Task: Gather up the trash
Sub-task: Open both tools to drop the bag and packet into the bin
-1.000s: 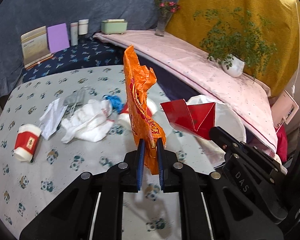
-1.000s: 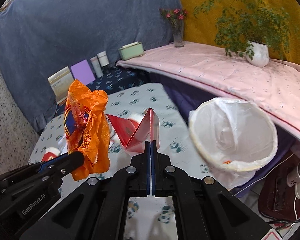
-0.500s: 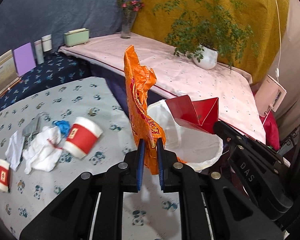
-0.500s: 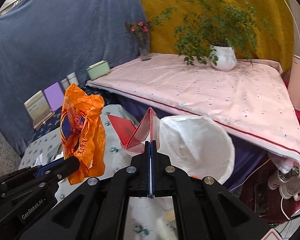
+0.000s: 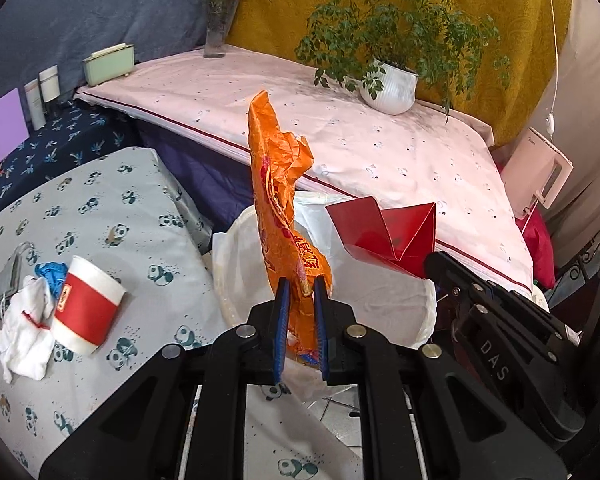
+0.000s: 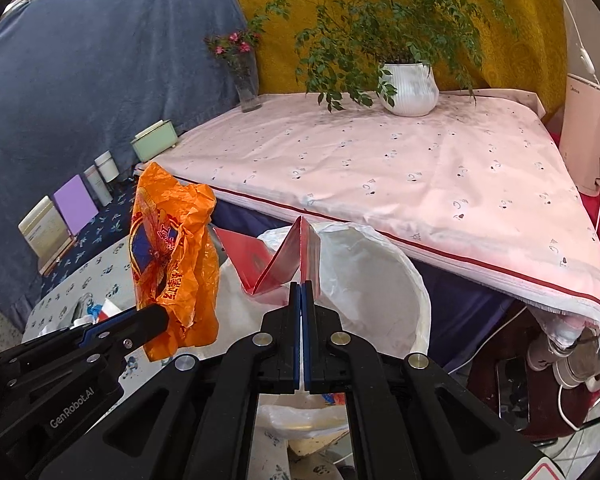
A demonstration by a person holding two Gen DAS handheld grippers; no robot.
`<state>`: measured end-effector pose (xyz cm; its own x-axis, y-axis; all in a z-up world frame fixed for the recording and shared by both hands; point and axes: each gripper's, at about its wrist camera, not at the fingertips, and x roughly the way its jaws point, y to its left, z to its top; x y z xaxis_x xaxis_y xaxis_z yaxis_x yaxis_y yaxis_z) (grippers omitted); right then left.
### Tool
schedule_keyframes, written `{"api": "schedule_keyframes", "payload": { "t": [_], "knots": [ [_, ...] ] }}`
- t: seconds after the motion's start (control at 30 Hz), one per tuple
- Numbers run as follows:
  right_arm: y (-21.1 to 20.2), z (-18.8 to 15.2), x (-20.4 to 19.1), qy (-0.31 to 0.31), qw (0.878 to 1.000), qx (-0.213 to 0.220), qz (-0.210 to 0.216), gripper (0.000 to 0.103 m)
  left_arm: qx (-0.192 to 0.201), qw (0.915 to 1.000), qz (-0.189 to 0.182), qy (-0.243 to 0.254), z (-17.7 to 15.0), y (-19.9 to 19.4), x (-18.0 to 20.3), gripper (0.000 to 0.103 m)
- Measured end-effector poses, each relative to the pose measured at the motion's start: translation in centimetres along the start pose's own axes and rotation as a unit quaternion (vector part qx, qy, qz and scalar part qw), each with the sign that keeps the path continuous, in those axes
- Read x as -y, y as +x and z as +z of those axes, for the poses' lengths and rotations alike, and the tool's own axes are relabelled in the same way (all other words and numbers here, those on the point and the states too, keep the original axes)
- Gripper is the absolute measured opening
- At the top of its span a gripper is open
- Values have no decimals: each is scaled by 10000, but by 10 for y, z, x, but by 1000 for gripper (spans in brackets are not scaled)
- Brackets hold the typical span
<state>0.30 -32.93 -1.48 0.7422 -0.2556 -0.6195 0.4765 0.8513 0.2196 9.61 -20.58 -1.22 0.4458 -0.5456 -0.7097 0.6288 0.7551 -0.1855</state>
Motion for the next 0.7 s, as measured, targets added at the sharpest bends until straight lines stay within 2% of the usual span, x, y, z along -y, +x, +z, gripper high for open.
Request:
{"api": "schedule_keyframes", "payload": {
  "t": [0.13, 0.23, 0.27, 0.33, 0.4, 0.5, 0.57, 0.63, 0.7],
  "knots": [
    [7, 0, 4, 45, 10000, -26, -25, 1, -57, 10000, -36, 4, 1, 9, 2, 12],
    [11, 1, 5, 65, 10000, -43, -32, 1, -72, 9999, -113, -90, 0, 12, 2, 17],
    [12, 1, 5, 58, 10000, -46, -30, 2, -71, 9999, -92, -116, 1, 13, 1, 25],
    [12, 1, 4, 77, 9999, -47, -53, 2, -24, 9999, -43, -149, 1, 12, 0, 32],
    [11, 1, 3, 94, 9999, -46, -51, 6, 7, 9999, 23, -169, 0, 10, -2, 34],
    [7, 1, 0, 82, 9999, -4, -81, 16, 74, 9996, 125, -234, -1, 5, -7, 46],
    [3, 1, -3, 66, 9999, 54, -117, 30, 165, 9992, 203, -294, -2, -3, -13, 52],
    [-4, 2, -8, 28, 9998, 143, -142, 37, 227, 9988, 267, -337, -4, -9, -18, 53],
    [-9, 3, -15, -38, 9997, 191, -126, 39, 261, 9984, 329, -384, -5, -17, -26, 53]
  ]
}}
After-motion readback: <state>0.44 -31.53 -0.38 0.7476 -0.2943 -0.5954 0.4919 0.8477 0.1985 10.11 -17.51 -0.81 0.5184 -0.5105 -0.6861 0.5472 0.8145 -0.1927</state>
